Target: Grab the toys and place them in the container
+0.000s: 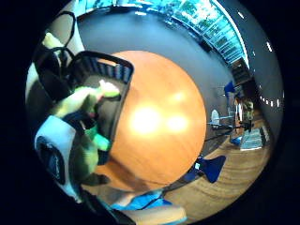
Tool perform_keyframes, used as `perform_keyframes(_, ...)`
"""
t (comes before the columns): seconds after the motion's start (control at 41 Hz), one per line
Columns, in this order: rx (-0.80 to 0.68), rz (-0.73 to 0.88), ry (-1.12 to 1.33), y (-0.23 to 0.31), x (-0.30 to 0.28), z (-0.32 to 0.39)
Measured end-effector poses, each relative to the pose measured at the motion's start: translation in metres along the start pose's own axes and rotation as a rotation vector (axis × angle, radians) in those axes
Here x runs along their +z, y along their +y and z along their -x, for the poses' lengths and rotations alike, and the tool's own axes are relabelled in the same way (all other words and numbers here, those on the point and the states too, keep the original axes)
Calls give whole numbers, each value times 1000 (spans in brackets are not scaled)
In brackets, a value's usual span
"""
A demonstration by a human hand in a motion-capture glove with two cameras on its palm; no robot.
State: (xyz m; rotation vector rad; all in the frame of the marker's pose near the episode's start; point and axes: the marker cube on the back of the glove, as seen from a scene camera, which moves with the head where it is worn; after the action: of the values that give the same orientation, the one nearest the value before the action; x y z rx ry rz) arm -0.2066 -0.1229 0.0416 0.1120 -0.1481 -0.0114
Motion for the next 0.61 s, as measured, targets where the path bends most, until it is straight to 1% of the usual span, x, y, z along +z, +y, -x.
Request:
perform_keyframes(0.073,43,4,-93,-8,11,12)
perform_keyframes(0.122,28,32,-143,-8,20,20)
perform_keyframes(0.171,-26,89,-100,-4,34,15)
perform_keyframes(0.293,-69,205,62,5,57,-2)
perform_keyframes(0.39,-106,197,80,7,54,-7)
perform_keyframes(0.537,-46,162,142,6,36,-26)
perform_keyframes(0.61,-24,163,215,1,37,-8)
